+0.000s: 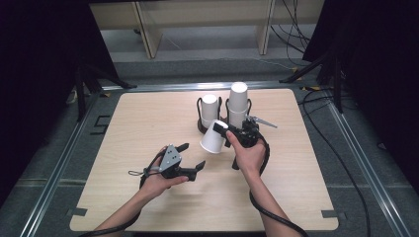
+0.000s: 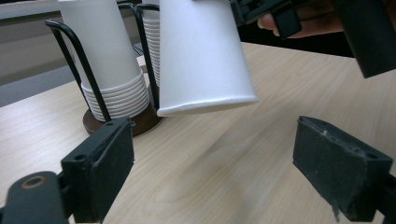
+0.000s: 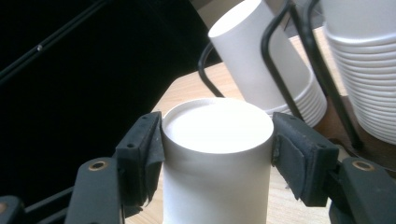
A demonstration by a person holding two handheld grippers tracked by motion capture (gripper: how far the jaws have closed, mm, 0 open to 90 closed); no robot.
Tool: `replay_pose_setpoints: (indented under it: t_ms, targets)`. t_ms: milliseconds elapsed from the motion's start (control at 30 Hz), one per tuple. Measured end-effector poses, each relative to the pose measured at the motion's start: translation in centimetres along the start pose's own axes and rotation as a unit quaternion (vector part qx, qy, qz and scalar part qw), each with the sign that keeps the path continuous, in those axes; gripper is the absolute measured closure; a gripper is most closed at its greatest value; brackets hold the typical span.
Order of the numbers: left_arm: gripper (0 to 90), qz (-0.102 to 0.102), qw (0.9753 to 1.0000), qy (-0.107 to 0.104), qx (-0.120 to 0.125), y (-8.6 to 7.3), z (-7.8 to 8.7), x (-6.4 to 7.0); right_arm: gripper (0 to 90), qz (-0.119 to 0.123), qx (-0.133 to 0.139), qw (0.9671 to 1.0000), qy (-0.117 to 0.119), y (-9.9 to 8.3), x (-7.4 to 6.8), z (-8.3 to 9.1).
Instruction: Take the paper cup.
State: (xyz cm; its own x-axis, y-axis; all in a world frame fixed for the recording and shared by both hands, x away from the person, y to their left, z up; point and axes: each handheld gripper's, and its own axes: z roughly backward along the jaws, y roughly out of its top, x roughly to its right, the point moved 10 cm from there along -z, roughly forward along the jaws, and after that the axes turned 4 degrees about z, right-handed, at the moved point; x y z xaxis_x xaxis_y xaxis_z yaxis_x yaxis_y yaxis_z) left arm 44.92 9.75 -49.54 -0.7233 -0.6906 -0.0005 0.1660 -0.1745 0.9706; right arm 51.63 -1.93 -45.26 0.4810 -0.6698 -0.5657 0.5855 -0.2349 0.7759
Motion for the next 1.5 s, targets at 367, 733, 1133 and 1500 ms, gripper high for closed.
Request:
replay_pose_setpoints:
  t_ms: [367, 733, 1133, 1500]
  targets:
    - [5.8, 0.006, 1.0, -0.004, -0.004, 0.0, -1.9, 0.3, 36.3, -0.028, 0.011, 0.9995, -0.006, 0.2, 1.1, 0.8]
    - [3.4, 0.016, 0.9998, -0.011, 0.001, 0.5, -3.9, 0.7, 36.3, -0.038, 0.021, 0.9991, -0.005, 0.1, 1.7, 1.1]
    - [2.8, 0.005, 0.9999, -0.011, 0.0, 0.3, -5.6, 1.0, 36.4, -0.042, 0.023, 0.9988, -0.014, 0.1, 2.1, 1.3]
    - [2.9, 0.004, 0.9999, -0.005, 0.013, 0.7, -6.6, 1.2, 36.3, -0.044, 0.032, 0.9984, -0.016, 0.4, 2.0, 1.5]
